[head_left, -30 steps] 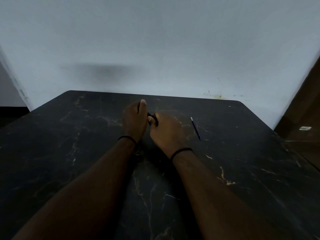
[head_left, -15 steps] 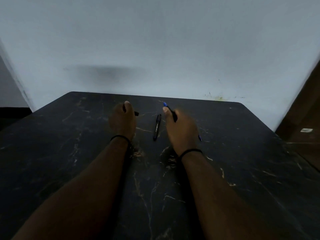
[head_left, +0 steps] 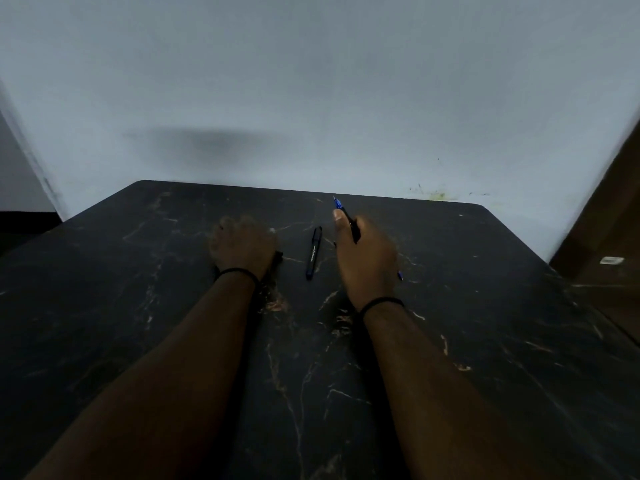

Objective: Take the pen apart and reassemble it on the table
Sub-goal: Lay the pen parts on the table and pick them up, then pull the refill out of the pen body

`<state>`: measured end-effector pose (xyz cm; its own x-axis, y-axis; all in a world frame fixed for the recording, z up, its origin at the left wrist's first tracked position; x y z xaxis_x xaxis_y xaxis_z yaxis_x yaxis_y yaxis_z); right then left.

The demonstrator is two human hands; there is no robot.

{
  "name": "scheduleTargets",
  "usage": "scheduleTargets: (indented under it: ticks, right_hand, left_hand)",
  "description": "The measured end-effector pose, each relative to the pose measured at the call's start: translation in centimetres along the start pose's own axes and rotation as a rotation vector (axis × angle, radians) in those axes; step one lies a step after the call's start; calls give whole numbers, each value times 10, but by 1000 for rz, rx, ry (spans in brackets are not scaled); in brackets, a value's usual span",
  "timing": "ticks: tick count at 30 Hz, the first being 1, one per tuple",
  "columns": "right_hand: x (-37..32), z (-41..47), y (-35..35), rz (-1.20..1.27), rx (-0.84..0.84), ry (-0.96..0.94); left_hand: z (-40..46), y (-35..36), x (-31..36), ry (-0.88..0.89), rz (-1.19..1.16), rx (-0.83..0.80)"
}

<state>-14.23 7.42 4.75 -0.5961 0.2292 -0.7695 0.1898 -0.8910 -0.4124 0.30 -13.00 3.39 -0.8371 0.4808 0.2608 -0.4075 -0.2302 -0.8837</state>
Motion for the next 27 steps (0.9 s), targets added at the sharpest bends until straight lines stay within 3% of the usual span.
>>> scheduleTargets:
  ticks: [3, 6, 13, 18, 27]
  right_hand:
    - [-8, 0, -8, 127, 72, -19]
    - [-17, 0, -20, 304, 162, -48]
    - [-15, -1, 14, 362, -122, 21]
    - [-15, -11, 46, 435, -397, 166]
    - [-16, -39, 81, 897, -837, 518]
  left_hand:
    - [-7, -31, 6, 21, -415, 267]
    - [-19, -41, 22, 102, -822, 322]
    - [-25, -6, 49, 0, -1516, -187]
    - [-31, 5, 60, 53, -1691, -451]
    - [-32, 12, 75, 142, -1888, -711]
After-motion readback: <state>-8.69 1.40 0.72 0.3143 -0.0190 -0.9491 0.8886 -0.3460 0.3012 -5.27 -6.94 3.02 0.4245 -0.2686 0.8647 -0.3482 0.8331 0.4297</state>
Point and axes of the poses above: each hand's wrist, its own z-axis towards the middle knuckle, its own y-axis out of the palm, x = y × z, the point moved 10 cm from there along z, towards the middle knuckle, and after that the axes turned 2 degrees about y, right-handed, at the moved point
